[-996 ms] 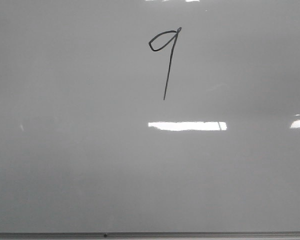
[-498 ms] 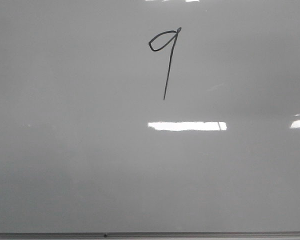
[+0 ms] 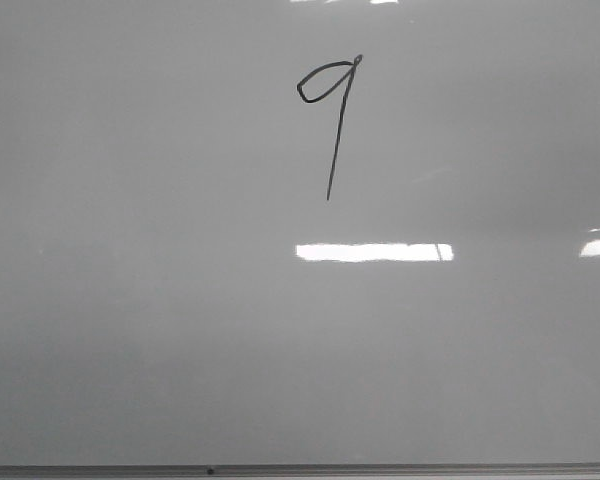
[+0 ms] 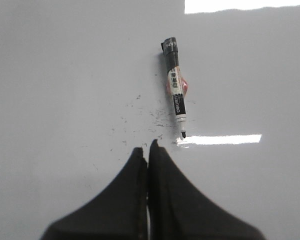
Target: Write number 9 on whiteboard
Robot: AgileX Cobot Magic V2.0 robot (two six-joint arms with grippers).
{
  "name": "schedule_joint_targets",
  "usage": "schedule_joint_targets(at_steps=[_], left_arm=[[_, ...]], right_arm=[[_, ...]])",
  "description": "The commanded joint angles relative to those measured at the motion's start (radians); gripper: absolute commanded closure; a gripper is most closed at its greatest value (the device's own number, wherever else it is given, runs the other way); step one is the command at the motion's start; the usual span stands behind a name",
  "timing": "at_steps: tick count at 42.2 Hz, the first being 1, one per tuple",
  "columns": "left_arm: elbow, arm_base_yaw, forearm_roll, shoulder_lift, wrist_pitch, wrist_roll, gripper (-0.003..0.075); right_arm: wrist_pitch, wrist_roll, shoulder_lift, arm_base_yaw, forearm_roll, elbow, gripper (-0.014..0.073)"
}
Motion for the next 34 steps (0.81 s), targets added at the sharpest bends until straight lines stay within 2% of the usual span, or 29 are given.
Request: schedule_joint_targets(at_steps=[1, 8, 34], left_arm=[[0.003, -0.007, -0.028, -0.018, -0.113, 0.022, 0.0739], [0.003, -0.007, -0.028, -0.02, -0.165, 0.021, 0.0739], [0.003, -0.007, -0.028, -0.02, -0.167, 0.021, 0.0739]], right_arm=[[-0.061, -0.007, 0.008, -0.006, -0.008, -0.021, 0.0662], [-0.061, -0.007, 0.008, -0.006, -0.008, -0.021, 0.0662], [-0.061, -0.007, 0.008, -0.006, -0.008, -0.021, 0.0662]])
